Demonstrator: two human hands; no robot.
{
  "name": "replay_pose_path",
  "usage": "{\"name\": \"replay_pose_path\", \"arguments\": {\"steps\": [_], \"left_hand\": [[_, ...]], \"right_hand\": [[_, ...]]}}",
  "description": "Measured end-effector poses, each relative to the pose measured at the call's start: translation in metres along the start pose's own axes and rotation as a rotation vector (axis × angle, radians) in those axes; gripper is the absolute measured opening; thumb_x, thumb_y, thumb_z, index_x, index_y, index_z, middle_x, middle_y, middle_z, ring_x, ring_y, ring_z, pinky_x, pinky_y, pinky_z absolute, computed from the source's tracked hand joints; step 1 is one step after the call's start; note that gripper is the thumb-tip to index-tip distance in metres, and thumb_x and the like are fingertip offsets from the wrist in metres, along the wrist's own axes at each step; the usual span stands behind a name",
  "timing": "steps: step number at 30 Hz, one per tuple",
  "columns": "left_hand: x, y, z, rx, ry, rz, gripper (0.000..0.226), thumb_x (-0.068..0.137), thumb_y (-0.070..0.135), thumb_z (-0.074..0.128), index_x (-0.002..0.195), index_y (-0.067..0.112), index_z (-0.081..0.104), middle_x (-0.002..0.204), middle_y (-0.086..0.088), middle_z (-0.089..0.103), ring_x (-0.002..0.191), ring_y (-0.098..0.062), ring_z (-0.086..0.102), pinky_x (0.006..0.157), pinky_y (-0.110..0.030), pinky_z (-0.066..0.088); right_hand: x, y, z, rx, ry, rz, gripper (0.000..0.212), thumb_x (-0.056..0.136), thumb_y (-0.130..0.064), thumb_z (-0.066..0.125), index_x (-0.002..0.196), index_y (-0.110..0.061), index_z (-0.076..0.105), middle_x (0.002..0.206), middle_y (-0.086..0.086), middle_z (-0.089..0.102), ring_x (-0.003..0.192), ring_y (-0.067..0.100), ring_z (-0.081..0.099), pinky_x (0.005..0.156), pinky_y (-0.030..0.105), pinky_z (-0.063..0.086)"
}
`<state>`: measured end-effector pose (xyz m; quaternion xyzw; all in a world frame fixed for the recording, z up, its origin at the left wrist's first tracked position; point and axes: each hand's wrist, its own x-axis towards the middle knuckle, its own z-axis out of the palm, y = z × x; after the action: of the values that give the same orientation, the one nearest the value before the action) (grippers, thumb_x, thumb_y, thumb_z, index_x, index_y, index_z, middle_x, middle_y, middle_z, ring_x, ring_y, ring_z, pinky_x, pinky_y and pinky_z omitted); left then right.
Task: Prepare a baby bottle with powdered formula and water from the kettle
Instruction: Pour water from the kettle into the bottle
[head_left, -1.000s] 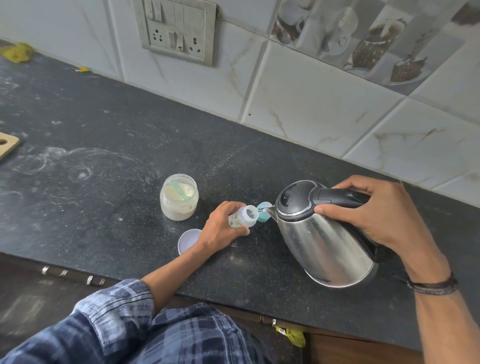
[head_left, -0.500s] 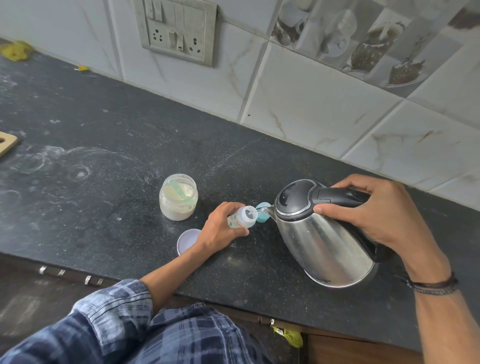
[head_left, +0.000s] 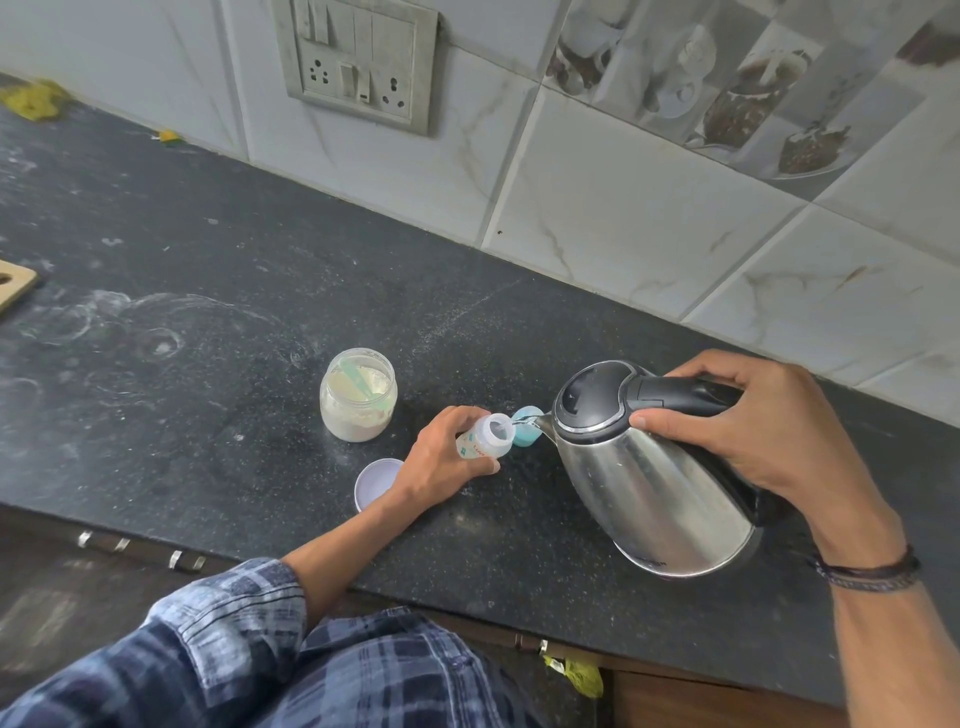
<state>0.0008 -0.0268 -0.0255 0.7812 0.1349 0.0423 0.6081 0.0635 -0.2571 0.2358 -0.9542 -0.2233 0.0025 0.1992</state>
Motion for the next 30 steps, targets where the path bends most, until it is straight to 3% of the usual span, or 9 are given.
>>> {"name": "replay_pose_path", "arguments": {"steps": [9, 20, 30], "left_hand": [[-0.001, 0.0, -0.002, -0.026, -0.001, -0.019, 0.055, 0.071, 0.022, 0.09, 0.115, 0.035, 0.06, 0.125, 0.012, 0.062, 0.117, -0.007, 0.059, 0.103, -0.039, 0.05], [-0.002, 0.001, -0.002, -0.014, -0.007, -0.028, 0.056, 0.071, 0.021, 0.09, 0.119, 0.029, 0.06, 0.125, 0.011, 0.062, 0.116, -0.009, 0.059, 0.102, -0.037, 0.05], [-0.002, 0.001, -0.002, -0.031, 0.002, -0.042, 0.057, 0.07, 0.022, 0.089, 0.118, 0.03, 0.06, 0.126, 0.011, 0.063, 0.117, -0.008, 0.06, 0.103, -0.039, 0.051]], "right_hand": [[-0.002, -0.006, -0.005, -0.011, 0.002, 0.017, 0.072, 0.046, -0.105, 0.059, 0.095, -0.053, 0.071, 0.081, -0.032, 0.071, 0.076, -0.002, 0.067, 0.071, 0.04, 0.06], [0.0, -0.011, -0.007, -0.03, -0.002, 0.008, 0.078, 0.041, -0.107, 0.056, 0.095, -0.052, 0.071, 0.08, -0.029, 0.072, 0.077, 0.006, 0.07, 0.074, 0.043, 0.06], [0.002, -0.009, -0.004, -0.047, -0.013, -0.01, 0.06, 0.046, -0.093, 0.069, 0.091, -0.053, 0.071, 0.078, -0.025, 0.072, 0.078, 0.011, 0.071, 0.076, 0.044, 0.059]]}}
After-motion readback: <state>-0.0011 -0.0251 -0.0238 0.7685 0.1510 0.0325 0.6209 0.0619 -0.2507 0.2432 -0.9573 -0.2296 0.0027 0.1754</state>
